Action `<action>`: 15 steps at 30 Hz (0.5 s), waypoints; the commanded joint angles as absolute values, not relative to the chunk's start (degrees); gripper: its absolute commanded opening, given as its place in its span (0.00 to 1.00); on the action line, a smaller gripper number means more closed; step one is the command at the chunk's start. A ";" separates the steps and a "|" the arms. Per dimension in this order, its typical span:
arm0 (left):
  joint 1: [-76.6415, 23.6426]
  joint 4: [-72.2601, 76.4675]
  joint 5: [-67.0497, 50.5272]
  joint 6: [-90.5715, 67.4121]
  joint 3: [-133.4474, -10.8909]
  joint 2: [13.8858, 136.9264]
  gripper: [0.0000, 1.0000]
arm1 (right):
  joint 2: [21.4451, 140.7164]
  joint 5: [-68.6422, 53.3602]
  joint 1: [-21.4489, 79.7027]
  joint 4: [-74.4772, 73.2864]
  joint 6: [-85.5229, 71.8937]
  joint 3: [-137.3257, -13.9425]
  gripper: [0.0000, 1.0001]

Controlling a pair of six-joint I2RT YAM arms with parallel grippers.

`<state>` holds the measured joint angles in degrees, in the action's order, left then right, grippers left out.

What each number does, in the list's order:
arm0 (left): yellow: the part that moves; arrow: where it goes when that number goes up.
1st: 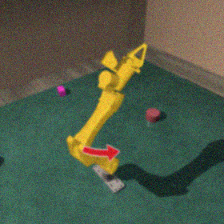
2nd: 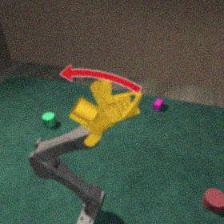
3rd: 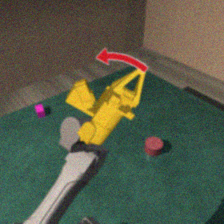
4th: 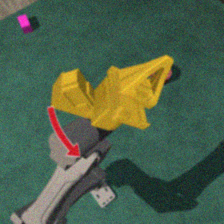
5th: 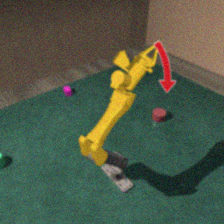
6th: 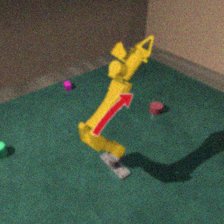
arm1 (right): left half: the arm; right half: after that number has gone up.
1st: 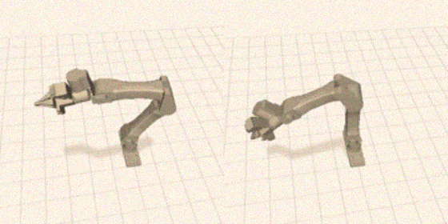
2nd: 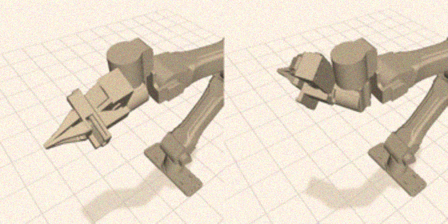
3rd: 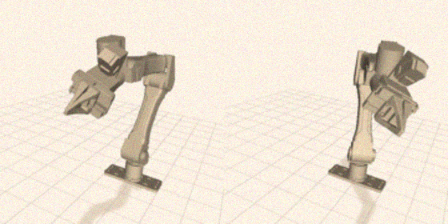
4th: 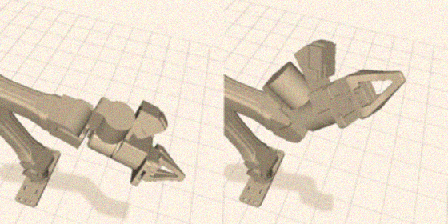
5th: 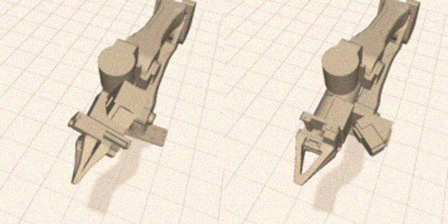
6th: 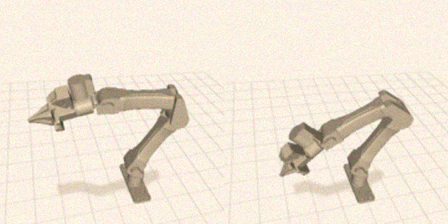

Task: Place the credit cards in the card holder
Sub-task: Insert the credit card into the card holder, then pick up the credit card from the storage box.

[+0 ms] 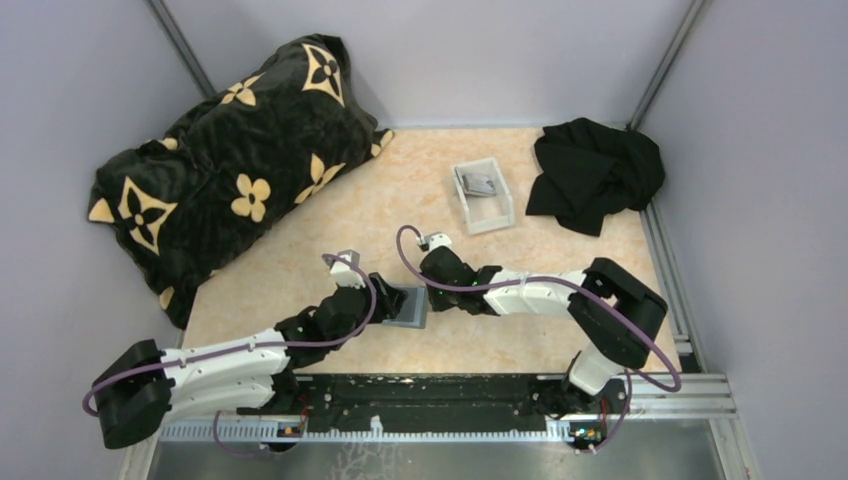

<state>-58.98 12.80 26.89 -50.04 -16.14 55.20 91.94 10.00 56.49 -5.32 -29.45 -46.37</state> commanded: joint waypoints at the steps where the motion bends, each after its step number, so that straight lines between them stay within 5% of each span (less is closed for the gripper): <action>1: -58.71 10.02 30.91 -50.82 -14.95 52.81 0.69 | 87.03 13.09 56.39 -7.85 -27.91 -47.87 0.16; 15: -58.70 9.49 32.76 -43.79 -19.26 52.59 0.75 | 81.26 12.00 44.64 -13.48 -21.88 -58.67 0.33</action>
<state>-58.98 9.63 31.48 -47.42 -16.16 51.96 83.61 11.86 48.58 -12.73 -25.50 -52.29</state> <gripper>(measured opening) 0.744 0.296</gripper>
